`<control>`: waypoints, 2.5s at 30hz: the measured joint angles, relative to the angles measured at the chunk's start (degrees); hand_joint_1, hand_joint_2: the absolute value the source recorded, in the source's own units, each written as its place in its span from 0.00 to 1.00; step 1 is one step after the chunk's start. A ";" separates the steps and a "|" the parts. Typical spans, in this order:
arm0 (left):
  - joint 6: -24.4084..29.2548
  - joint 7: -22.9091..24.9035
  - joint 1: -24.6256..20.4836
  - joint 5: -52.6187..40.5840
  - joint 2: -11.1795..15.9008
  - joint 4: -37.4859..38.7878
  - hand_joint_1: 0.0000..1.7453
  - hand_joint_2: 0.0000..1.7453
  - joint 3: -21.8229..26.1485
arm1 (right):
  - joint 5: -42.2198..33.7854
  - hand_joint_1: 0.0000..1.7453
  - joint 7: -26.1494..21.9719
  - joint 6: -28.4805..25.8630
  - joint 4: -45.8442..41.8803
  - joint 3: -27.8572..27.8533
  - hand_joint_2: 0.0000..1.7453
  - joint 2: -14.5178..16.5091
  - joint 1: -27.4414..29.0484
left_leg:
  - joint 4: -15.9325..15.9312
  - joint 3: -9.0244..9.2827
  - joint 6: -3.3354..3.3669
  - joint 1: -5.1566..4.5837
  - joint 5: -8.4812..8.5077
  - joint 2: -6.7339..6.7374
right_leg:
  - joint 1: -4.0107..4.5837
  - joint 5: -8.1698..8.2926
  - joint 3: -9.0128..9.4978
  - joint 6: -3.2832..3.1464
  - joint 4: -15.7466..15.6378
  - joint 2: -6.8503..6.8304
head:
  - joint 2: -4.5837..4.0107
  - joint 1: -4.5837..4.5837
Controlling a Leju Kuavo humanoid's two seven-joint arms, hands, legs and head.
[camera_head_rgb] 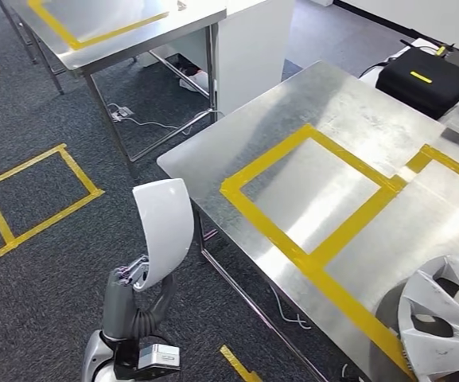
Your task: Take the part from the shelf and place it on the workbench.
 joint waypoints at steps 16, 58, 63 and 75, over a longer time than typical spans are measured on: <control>0.23 3.53 -6.95 -2.75 2.05 3.41 1.00 1.00 4.14 | 3.80 0.00 0.60 0.94 0.00 1.73 1.00 -0.11 -0.83 | 6.41 -1.62 -2.77 1.13 -1.58 -5.09 | -0.25 4.71 4.62 -2.18 -9.15 5.90 | 0.00 -0.23; 8.67 32.11 -43.61 -37.94 6.64 53.30 1.00 1.00 23.23 | 9.74 0.00 0.14 6.45 0.09 4.28 1.00 0.58 -2.47 | -0.87 -0.41 -2.18 0.63 1.11 -4.78 | -0.50 6.82 1.72 -1.16 -9.27 5.99 | 0.00 -0.29; 8.18 34.84 -44.35 -40.09 7.39 55.53 1.00 1.00 23.24 | 9.86 0.00 0.04 6.68 0.09 4.31 1.00 0.56 -2.60 | -0.85 -0.42 -2.07 0.63 1.15 -4.80 | -0.50 6.93 1.76 -0.97 -9.42 5.96 | 0.00 -0.32; -3.46 51.22 -47.47 -52.97 9.57 65.53 0.00 1.00 19.82 | 11.24 0.00 0.15 8.31 0.09 4.49 0.00 0.55 -3.06 | -0.93 -0.29 -2.06 0.73 1.20 -4.81 | -0.40 6.95 1.81 -0.95 -9.35 5.93 | 0.00 -0.32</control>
